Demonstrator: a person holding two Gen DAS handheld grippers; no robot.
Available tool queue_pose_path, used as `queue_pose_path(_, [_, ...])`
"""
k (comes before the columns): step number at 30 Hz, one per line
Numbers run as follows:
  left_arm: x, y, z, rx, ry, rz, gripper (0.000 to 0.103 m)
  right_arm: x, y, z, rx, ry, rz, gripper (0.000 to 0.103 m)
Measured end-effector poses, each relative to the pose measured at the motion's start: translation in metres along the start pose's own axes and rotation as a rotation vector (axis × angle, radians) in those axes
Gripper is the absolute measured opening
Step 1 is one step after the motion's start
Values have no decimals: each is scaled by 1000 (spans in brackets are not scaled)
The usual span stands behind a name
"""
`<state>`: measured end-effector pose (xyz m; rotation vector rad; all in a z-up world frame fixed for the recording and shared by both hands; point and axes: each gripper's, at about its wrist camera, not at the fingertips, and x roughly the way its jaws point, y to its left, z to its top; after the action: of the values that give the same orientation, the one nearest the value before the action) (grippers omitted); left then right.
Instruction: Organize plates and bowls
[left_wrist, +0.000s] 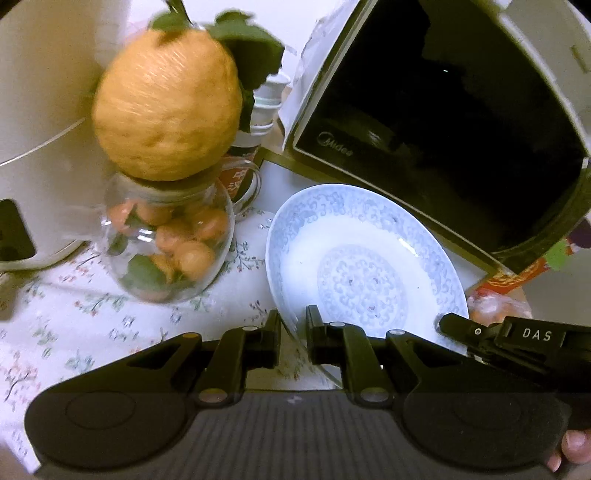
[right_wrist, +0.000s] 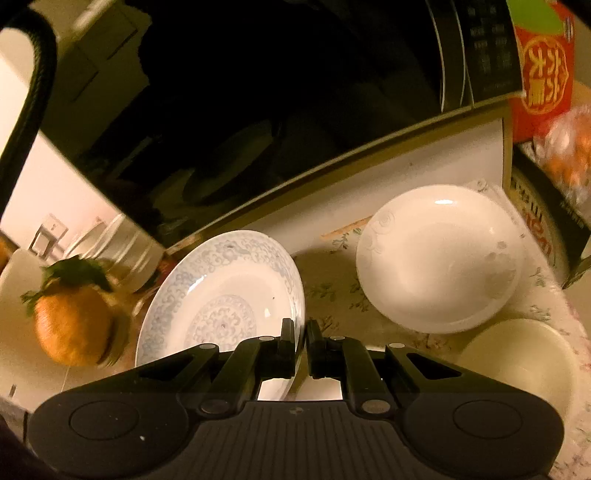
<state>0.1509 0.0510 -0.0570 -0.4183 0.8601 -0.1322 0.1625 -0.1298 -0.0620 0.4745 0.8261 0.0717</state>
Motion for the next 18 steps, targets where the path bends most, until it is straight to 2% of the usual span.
queue_pose_path(6, [-48,2,-22,12,-35,-11,11,-38,7,-29,-17,-3,-2,8])
queue_pose_path(18, [-116,32,-65,14,-67,-1,11,-99,30,-98,-61,38,9,10])
